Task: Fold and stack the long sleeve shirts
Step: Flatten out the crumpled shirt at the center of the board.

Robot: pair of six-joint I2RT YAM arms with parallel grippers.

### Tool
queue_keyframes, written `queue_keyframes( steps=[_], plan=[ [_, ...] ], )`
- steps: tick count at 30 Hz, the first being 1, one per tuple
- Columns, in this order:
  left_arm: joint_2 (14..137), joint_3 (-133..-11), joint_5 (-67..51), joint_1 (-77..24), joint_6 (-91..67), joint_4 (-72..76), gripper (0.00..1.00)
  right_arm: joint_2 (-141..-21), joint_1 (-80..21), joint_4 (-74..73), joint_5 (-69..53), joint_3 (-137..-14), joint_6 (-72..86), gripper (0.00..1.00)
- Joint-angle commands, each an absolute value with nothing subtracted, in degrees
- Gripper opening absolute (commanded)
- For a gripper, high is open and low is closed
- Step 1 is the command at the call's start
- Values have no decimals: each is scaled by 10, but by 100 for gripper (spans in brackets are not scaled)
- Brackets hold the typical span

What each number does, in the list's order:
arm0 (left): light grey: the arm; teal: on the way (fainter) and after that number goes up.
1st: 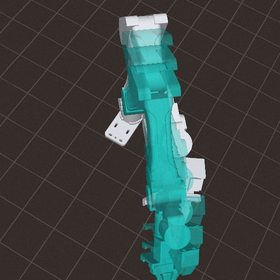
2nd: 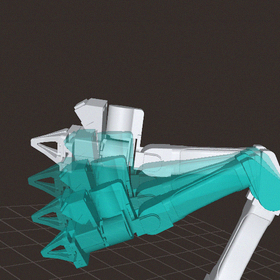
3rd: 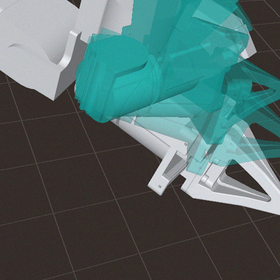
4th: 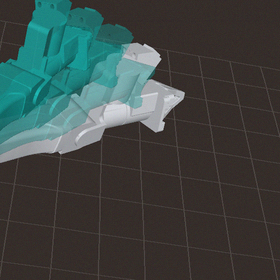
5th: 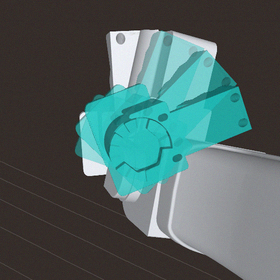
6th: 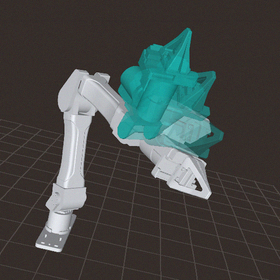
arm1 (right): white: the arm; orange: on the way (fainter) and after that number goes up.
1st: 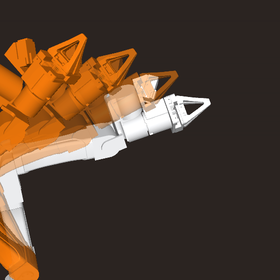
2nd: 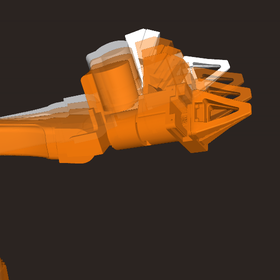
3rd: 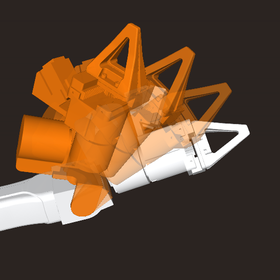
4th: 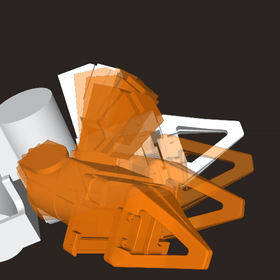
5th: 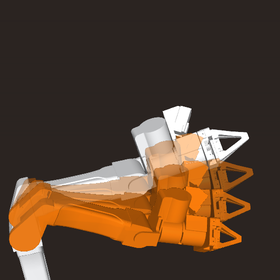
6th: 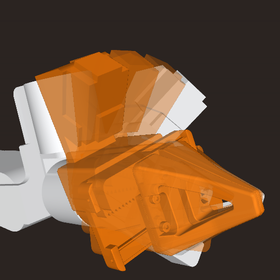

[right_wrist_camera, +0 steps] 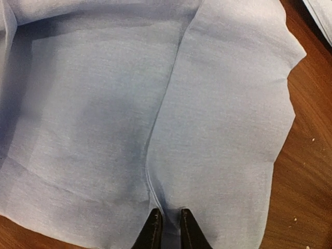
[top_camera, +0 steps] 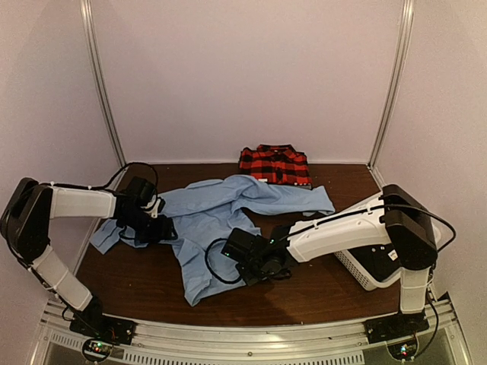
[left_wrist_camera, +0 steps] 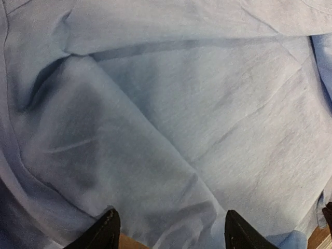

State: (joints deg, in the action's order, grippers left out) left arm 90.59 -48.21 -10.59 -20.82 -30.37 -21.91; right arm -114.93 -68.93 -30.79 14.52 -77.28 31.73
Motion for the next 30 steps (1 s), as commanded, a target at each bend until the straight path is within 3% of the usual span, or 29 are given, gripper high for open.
queue_keyframes(
  steps=[1,4,13,19,30],
  plan=[
    [881,-454,-102,-190,-286,-238,71,-1109,-686,-338,185,-776,322,6],
    [867,-439,-99,-180,-281,-249,71,-1093,-679,-348,198,-778,320,0],
    [833,-441,-118,-165,-295,-265,70,-1040,-618,-343,202,-750,303,0],
    [796,-390,-215,-166,-387,-183,69,-1033,-609,-333,186,-747,303,0],
    [774,-334,-207,-170,-492,-91,65,-1033,-605,-320,182,-743,302,0]
  ],
)
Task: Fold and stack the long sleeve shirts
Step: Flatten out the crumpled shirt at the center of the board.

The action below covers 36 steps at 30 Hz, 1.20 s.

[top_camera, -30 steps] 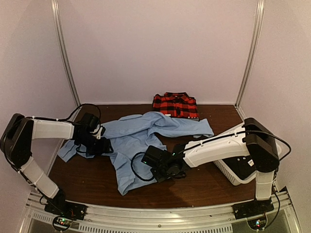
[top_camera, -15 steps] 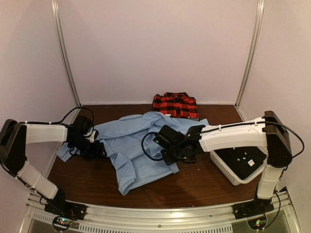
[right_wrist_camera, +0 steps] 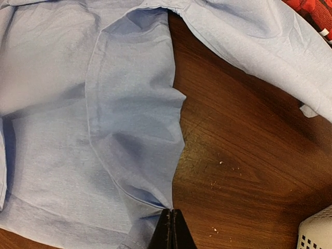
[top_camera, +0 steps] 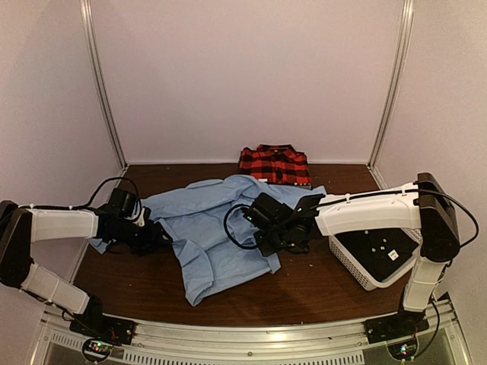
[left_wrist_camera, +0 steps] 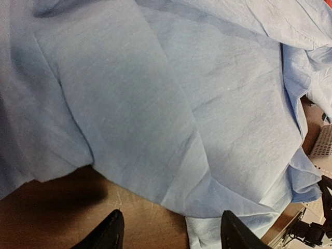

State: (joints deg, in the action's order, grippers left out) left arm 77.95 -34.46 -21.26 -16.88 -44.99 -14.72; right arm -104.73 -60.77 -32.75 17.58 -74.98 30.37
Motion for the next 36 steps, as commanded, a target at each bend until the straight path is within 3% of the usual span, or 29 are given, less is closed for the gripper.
queue_keyframes(
  steps=[1,10,17,23,28,36],
  plan=[
    [778,-331,-202,-170,-497,-84,65,-1032,-603,-318,182,-742,302,0],
    [803,-322,-174,-170,-535,-4,54,-1016,-584,-307,184,-723,302,0],
    [801,-347,-109,-166,-532,-71,0,-1016,-565,-310,195,-720,297,0],
    [718,-361,18,-95,-494,-215,0,-986,-492,-323,222,-698,273,0],
    [659,-349,54,-28,-483,-274,0,-961,-426,-331,224,-686,249,0],
    [643,-311,-43,-20,-483,-263,1,-957,-415,-333,186,-675,236,0]
  ],
)
